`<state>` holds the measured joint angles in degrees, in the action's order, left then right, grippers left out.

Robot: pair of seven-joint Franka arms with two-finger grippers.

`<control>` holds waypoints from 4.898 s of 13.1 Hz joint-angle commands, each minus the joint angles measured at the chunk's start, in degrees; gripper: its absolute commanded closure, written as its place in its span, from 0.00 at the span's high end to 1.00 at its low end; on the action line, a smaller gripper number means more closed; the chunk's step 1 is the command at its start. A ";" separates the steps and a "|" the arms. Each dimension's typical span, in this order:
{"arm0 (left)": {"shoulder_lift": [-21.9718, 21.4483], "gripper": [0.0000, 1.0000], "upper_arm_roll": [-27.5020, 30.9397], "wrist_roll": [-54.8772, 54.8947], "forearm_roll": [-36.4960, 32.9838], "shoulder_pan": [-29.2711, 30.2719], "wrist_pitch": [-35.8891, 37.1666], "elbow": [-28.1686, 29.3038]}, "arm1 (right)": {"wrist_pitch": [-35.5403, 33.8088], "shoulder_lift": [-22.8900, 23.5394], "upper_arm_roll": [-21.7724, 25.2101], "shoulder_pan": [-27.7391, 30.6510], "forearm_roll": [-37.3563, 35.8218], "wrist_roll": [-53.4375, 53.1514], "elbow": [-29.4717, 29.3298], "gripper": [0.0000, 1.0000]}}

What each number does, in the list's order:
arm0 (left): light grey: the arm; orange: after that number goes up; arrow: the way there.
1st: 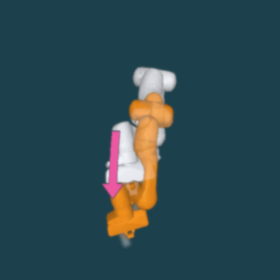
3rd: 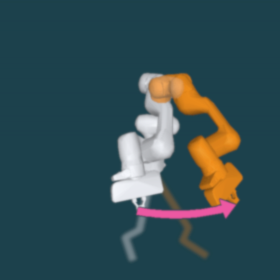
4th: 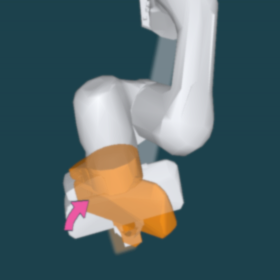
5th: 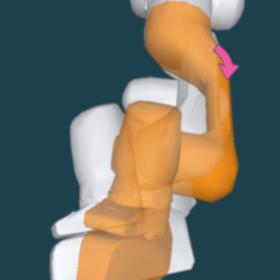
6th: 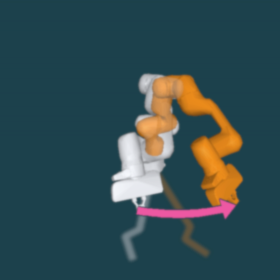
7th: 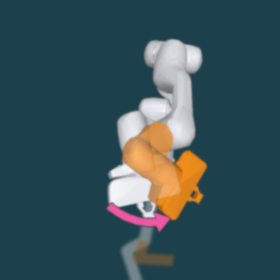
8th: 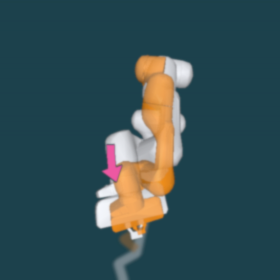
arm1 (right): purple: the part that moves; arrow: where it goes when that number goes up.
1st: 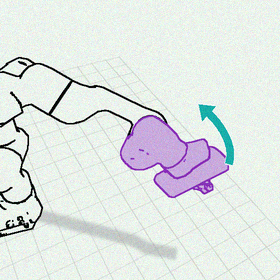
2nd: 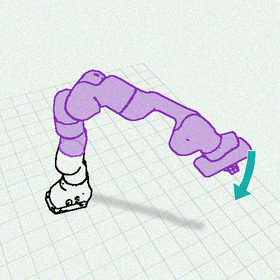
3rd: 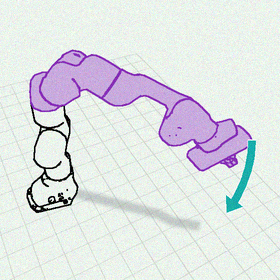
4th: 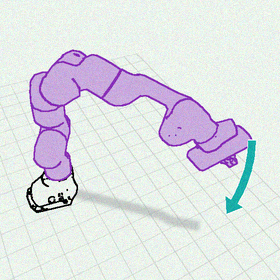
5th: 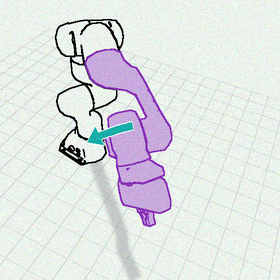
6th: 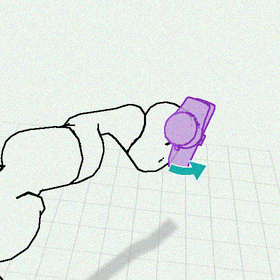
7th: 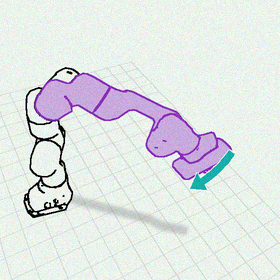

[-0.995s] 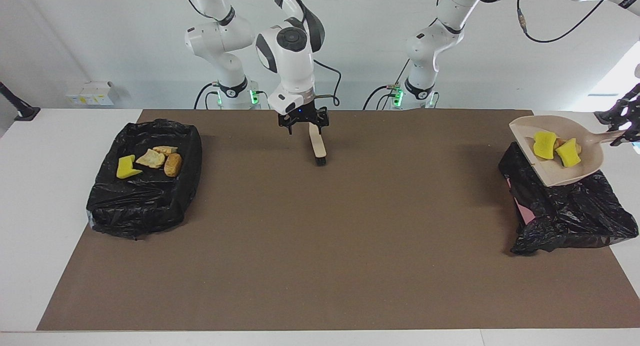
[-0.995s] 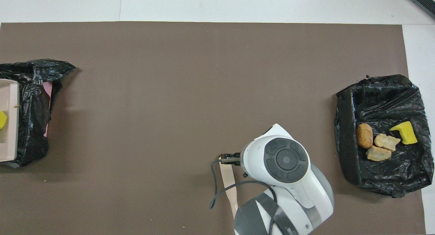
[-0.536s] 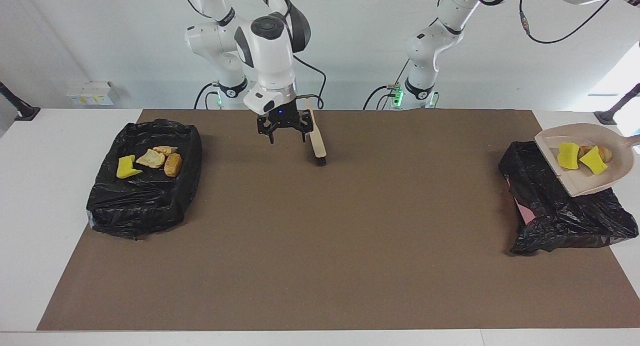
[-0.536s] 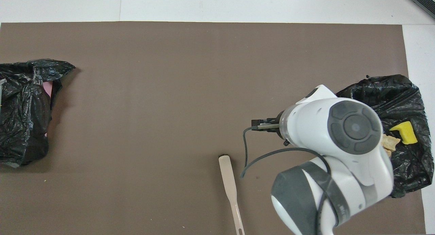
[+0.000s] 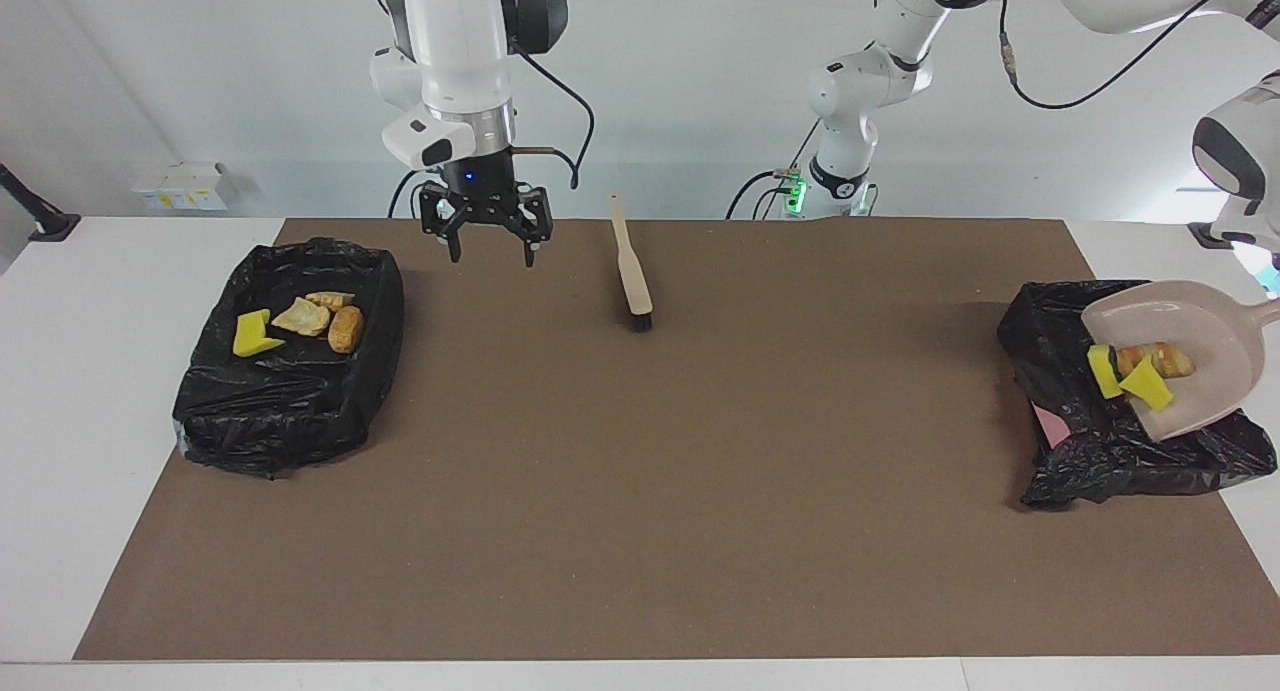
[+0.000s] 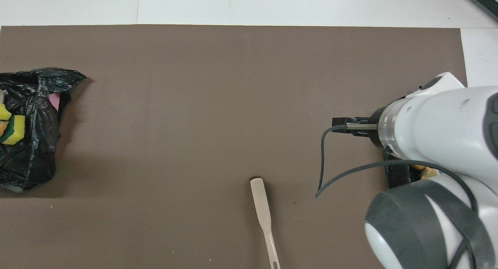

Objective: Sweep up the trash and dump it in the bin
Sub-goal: 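Tip the dustpan with the left gripper while the right gripper drops the handle, then lift the emptied dustpan out of the bag with the left gripper, then set the dustpan down mid-mat and open the left gripper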

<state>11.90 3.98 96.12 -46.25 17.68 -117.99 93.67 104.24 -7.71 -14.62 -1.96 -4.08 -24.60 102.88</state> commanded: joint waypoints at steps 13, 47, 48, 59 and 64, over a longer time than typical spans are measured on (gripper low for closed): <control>-10.23 0.00 0.07 -12.33 4.75 -8.35 9.97 2.93 | -13.20 3.06 18.66 1.51 2.58 19.51 -13.08 1.00; 8.21 0.00 -0.37 -122.39 50.38 -61.53 -3.81 3.37 | -12.65 -3.01 17.96 -2.00 2.94 13.26 -4.09 1.00; 10.57 0.00 -0.37 -124.49 50.38 -62.67 -5.82 3.10 | -12.65 -3.01 17.96 -2.00 2.94 13.26 -4.09 1.00; 7.52 1.00 1.30 -125.39 47.93 -55.23 -2.42 1.88 | -12.57 -2.92 17.96 -2.00 2.85 13.70 -4.18 1.00; 6.65 1.00 1.30 -116.45 47.22 -45.65 -2.42 0.55 | -12.57 -3.01 17.96 -1.74 2.85 13.62 -4.18 1.00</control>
<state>19.59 5.91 -23.67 1.76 -31.00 -121.66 94.83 91.41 -9.87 3.53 -4.35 -1.38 -11.17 97.74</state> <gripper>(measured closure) 0.000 0.000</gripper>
